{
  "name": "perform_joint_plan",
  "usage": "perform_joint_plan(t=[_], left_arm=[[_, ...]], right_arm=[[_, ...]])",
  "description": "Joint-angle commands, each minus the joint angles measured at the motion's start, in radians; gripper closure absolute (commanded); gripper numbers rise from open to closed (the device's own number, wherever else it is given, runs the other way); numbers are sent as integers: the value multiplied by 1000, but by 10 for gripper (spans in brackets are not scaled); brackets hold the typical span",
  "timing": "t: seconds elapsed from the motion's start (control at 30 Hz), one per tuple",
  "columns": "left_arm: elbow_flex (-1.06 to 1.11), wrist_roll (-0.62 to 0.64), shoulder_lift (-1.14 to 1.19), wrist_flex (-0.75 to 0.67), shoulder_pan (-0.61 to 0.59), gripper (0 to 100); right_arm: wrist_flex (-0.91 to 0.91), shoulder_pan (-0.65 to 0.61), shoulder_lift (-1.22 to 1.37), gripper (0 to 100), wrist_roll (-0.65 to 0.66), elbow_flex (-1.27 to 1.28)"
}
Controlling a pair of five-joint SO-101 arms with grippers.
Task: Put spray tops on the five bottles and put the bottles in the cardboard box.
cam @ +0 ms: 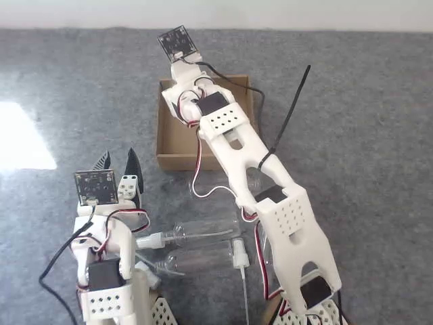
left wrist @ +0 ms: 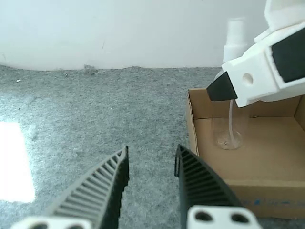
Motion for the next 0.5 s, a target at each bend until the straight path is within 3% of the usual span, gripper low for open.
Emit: perform_joint_plan(t=[0.0, 0.47], left_arm=[[-7, -6, -15, -12, -5, 848], [-7, -6, -15, -12, -5, 848]], right_arm=[[62, 12, -117, 887, 43, -29], [165, 10, -219, 887, 83, -28]])
